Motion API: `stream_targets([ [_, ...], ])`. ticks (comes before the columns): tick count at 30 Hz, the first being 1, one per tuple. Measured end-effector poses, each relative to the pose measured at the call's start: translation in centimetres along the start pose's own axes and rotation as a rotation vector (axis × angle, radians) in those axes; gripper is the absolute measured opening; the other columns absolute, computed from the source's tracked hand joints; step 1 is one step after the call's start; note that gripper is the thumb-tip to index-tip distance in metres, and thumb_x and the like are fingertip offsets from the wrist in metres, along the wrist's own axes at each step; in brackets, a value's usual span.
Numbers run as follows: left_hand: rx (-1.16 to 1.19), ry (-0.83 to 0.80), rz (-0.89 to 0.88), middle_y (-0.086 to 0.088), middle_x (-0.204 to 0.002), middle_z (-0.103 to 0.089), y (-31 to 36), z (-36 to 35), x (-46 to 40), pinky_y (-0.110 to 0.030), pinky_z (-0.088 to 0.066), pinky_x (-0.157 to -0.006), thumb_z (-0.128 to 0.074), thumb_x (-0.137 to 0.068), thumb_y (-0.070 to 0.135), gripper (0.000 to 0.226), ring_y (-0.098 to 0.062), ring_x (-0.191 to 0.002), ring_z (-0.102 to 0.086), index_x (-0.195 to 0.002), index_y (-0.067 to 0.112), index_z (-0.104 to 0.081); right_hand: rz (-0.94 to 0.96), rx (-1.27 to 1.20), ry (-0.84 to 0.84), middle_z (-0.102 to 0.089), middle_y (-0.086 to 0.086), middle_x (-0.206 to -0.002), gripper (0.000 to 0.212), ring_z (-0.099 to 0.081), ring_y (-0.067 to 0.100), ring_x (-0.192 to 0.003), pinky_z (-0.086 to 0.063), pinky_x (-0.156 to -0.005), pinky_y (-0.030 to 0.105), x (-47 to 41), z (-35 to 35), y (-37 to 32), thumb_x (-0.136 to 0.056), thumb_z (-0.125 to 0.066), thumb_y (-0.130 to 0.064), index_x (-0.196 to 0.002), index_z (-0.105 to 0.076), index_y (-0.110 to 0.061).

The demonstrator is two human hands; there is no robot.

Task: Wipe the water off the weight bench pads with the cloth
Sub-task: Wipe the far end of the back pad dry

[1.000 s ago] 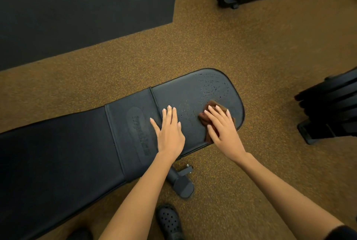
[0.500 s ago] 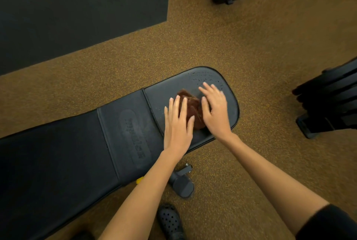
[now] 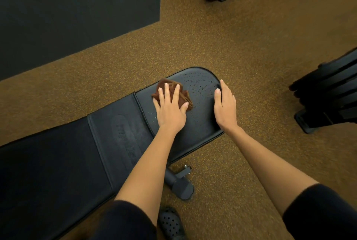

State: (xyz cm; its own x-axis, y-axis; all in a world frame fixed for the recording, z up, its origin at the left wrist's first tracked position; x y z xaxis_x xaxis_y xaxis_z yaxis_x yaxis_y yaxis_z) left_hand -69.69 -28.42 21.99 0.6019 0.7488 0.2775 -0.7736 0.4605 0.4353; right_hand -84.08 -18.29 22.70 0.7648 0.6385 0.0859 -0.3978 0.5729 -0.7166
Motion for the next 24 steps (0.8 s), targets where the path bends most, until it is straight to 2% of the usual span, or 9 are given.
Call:
stream_targets([
  [2,0.025,0.007,0.026,-0.010,-0.160,0.006,0.3,0.1,-0.8,-0.054,0.006,-0.115,-0.037,-0.099,0.042,0.063,-0.032,-0.146,0.011,-0.152,0.025,-0.008,-0.011,-0.064,0.033,-0.033,0.003,-0.155,0.046,-0.025,0.016,-0.145,-0.016,-0.119,0.047,0.0,0.3,0.0,-0.106,-0.026,-0.027,-0.150,-0.030,-0.012],
  [4,0.006,0.037,-0.026,-0.009,-0.160,-0.001,0.4,-0.1,-0.6,-0.056,0.005,-0.114,-0.039,-0.098,0.042,0.063,-0.034,-0.146,0.007,-0.152,0.024,-0.013,-0.027,-0.108,0.046,-0.036,0.002,-0.154,0.045,-0.026,0.015,-0.144,-0.016,-0.119,0.045,0.0,0.6,0.1,-0.107,-0.025,-0.025,-0.149,-0.033,-0.013],
  [6,-0.045,0.064,-0.202,-0.006,-0.160,-0.011,0.8,-0.8,1.1,-0.057,-0.001,-0.115,-0.040,-0.097,0.045,0.060,-0.034,-0.146,0.000,-0.151,0.026,-0.021,-0.042,-0.145,0.044,-0.037,0.001,-0.153,0.044,-0.027,0.014,-0.143,-0.015,-0.120,0.044,0.1,0.7,0.1,-0.107,-0.025,-0.024,-0.148,-0.035,-0.013],
  [9,-0.115,0.008,-0.482,0.000,-0.158,-0.020,1.6,-2.6,4.2,-0.056,-0.010,-0.116,-0.033,-0.095,0.051,0.058,-0.029,-0.147,-0.007,-0.149,0.029,-0.027,-0.050,-0.160,0.049,-0.038,0.001,-0.153,0.043,-0.027,0.012,-0.143,-0.009,-0.121,0.040,0.1,0.8,0.0,-0.107,-0.025,-0.023,-0.148,-0.036,-0.013],
  [11,-0.151,-0.015,-0.543,0.003,-0.158,-0.019,1.3,-2.8,4.1,-0.050,-0.009,-0.118,-0.033,-0.095,0.052,0.057,-0.024,-0.147,-0.007,-0.149,0.032,-0.027,-0.057,-0.163,0.046,-0.037,0.000,-0.153,0.044,-0.025,0.011,-0.144,-0.004,-0.121,0.036,0.1,0.8,0.1,-0.107,-0.024,-0.024,-0.148,-0.036,-0.014],
  [13,-0.143,0.006,-0.516,0.003,-0.159,-0.017,1.0,-2.1,2.5,-0.049,-0.009,-0.119,-0.037,-0.096,0.050,0.057,-0.022,-0.148,-0.006,-0.149,0.032,-0.025,-0.054,-0.164,0.041,-0.037,-0.001,-0.153,0.044,-0.025,0.011,-0.144,0.000,-0.121,0.031,0.1,0.7,0.2,-0.107,-0.023,-0.025,-0.148,-0.036,-0.015],
  [20,-0.005,0.043,-0.176,-0.007,-0.160,-0.002,2.6,-0.1,-2.9,-0.050,0.004,-0.116,-0.041,-0.098,0.042,0.062,-0.026,-0.147,0.005,-0.152,0.027,-0.014,-0.037,-0.136,0.026,-0.034,-0.002,-0.155,0.044,-0.021,0.009,-0.145,0.004,-0.116,0.024,-0.1,0.4,0.4,-0.107,-0.024,-0.022,-0.149,-0.033,-0.015],
  [22,0.043,0.052,-0.102,-0.009,-0.160,0.000,3.5,-0.1,-3.7,-0.052,0.006,-0.115,-0.041,-0.098,0.040,0.063,-0.028,-0.147,0.007,-0.152,0.023,-0.013,-0.035,-0.106,0.002,-0.033,-0.001,-0.155,0.044,-0.021,0.010,-0.145,0.001,-0.118,0.028,-0.4,0.4,0.5,-0.106,-0.027,-0.018,-0.150,-0.032,-0.015],
  [24,0.057,0.054,-0.056,-0.010,-0.160,0.000,4.2,-0.2,-4.3,-0.053,0.007,-0.114,-0.041,-0.098,0.039,0.064,-0.030,-0.146,0.008,-0.152,0.022,-0.013,-0.003,-0.042,-0.020,-0.032,0.001,-0.156,0.046,-0.023,0.013,-0.145,-0.007,-0.121,0.039,-0.6,0.3,0.7,-0.103,-0.033,-0.011,-0.150,-0.031,-0.013],
])
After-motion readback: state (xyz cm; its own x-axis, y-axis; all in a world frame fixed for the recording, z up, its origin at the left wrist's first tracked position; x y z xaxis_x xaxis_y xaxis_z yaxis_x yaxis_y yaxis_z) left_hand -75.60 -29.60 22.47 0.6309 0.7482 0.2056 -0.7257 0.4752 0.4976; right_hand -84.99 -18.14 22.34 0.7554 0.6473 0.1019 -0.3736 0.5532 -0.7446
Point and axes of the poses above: each hand's wrist, its own x-axis away from the middle knuckle, its own z-axis out of the back of the hand, y = z × x, the point moved 5 cm from there along -x, towards the middle knuckle
